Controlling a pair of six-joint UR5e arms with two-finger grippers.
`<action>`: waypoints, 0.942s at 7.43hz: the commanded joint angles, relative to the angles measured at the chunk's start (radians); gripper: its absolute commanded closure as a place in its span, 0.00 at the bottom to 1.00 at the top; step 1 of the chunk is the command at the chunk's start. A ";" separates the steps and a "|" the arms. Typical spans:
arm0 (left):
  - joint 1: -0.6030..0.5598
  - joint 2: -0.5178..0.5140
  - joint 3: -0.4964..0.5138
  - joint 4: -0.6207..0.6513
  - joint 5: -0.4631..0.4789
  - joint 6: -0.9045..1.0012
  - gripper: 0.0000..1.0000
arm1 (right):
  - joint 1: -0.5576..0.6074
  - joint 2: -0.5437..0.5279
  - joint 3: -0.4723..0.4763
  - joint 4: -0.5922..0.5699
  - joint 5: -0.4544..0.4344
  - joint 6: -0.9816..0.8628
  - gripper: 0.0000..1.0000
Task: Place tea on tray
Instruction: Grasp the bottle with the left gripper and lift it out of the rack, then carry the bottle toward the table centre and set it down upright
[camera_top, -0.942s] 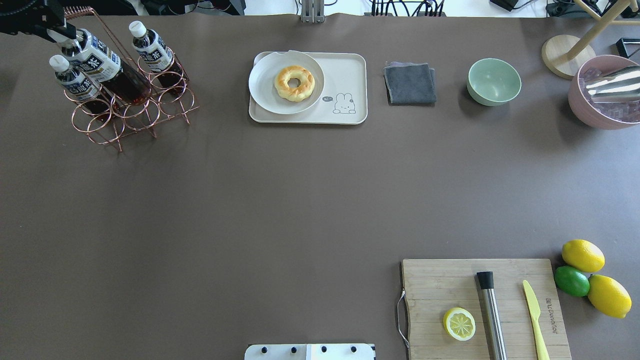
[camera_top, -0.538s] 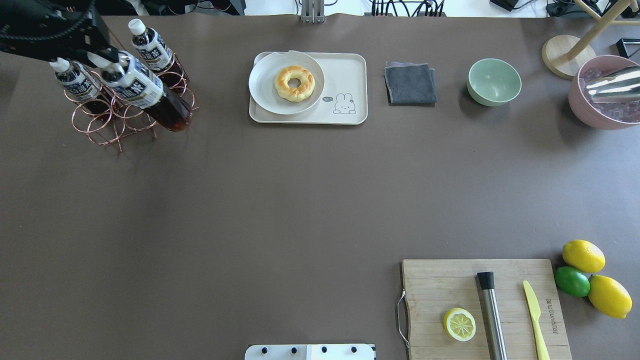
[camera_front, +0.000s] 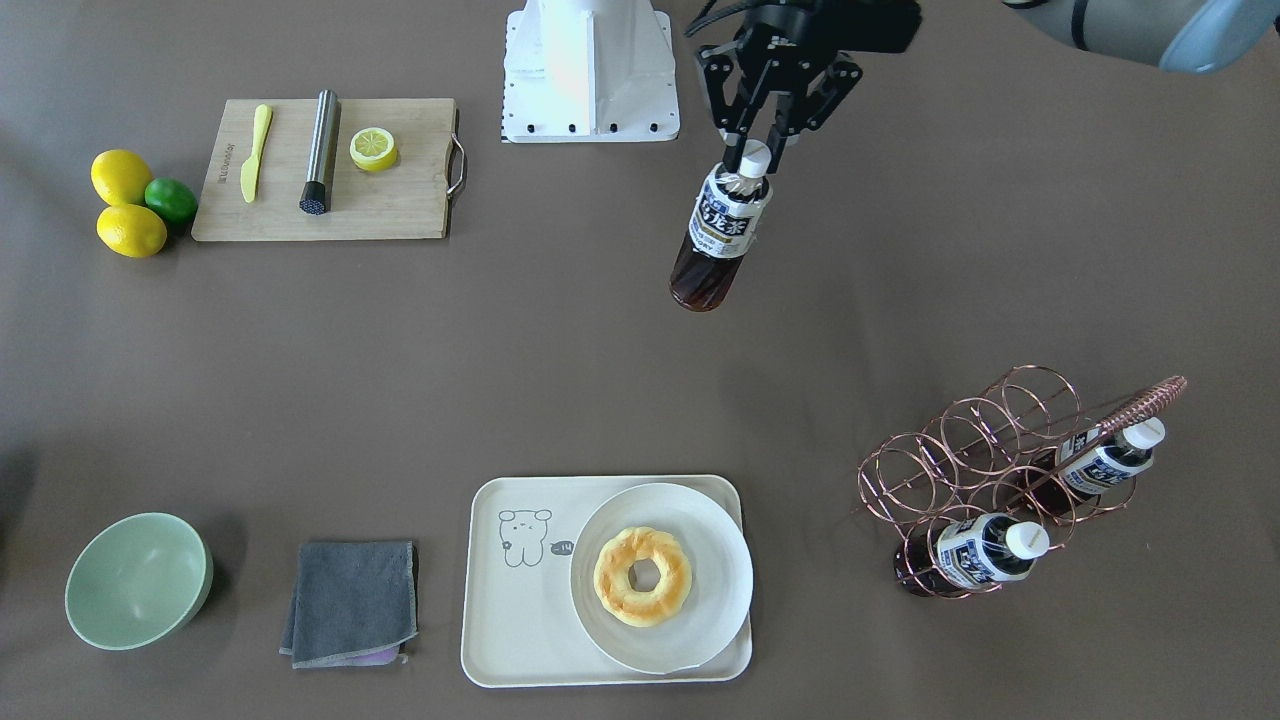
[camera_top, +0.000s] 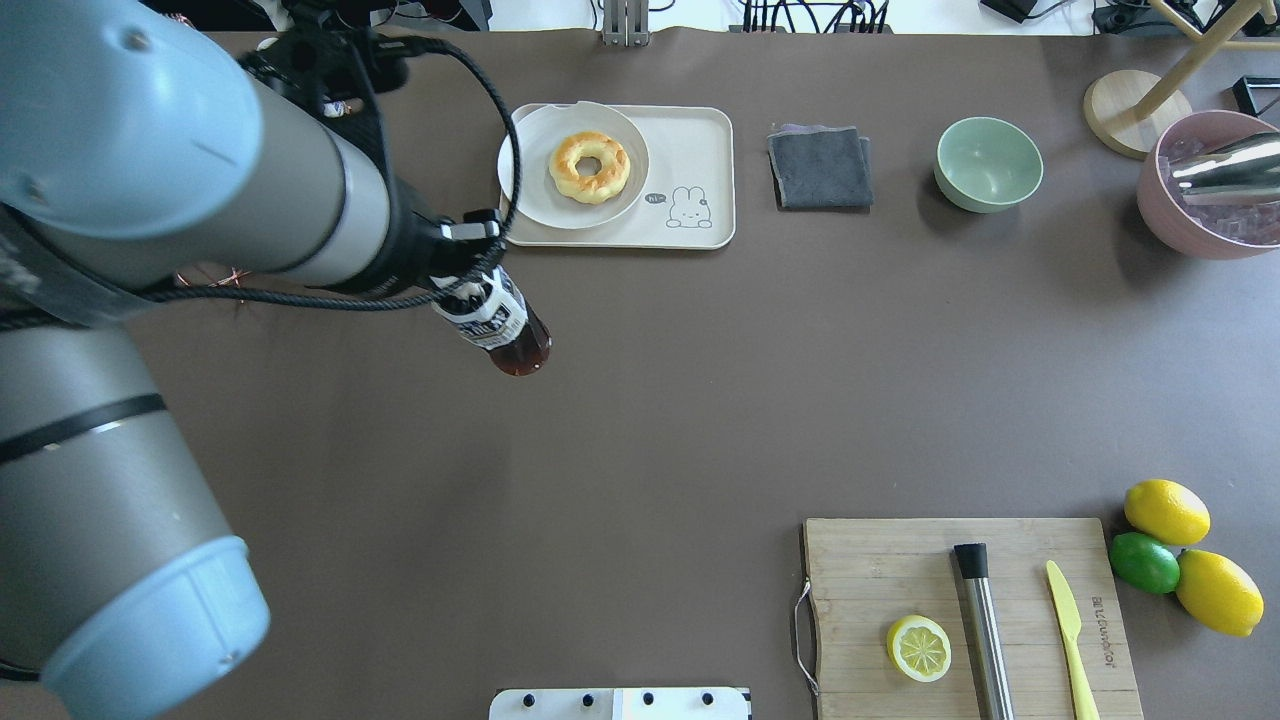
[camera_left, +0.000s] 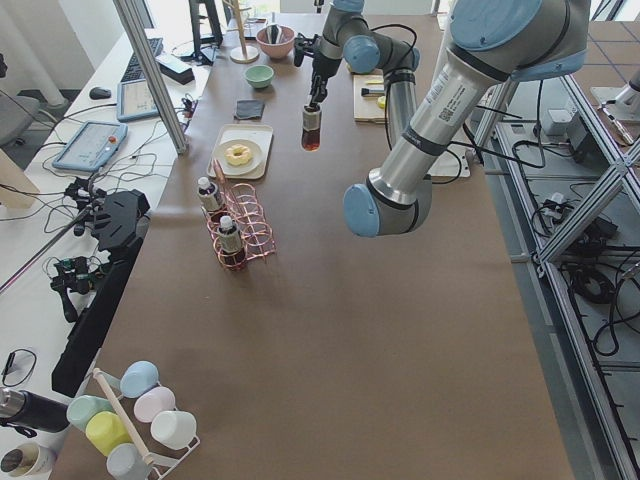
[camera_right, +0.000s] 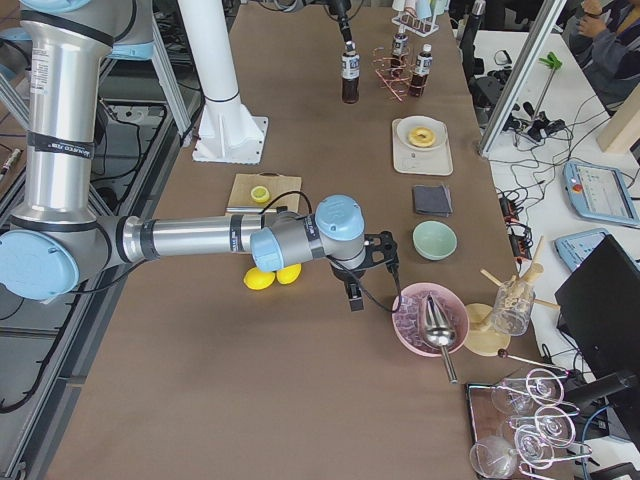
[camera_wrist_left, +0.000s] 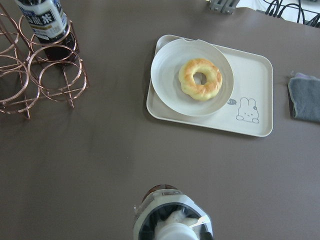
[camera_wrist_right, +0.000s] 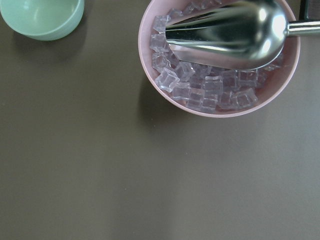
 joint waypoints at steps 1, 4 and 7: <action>0.183 -0.136 0.164 0.022 0.152 -0.093 1.00 | -0.028 0.027 0.010 0.021 0.006 0.045 0.00; 0.235 -0.164 0.226 0.022 0.155 -0.109 1.00 | -0.044 0.027 0.058 0.016 0.075 0.118 0.00; 0.285 -0.164 0.260 0.008 0.153 -0.127 1.00 | -0.071 0.027 0.070 0.015 0.075 0.137 0.00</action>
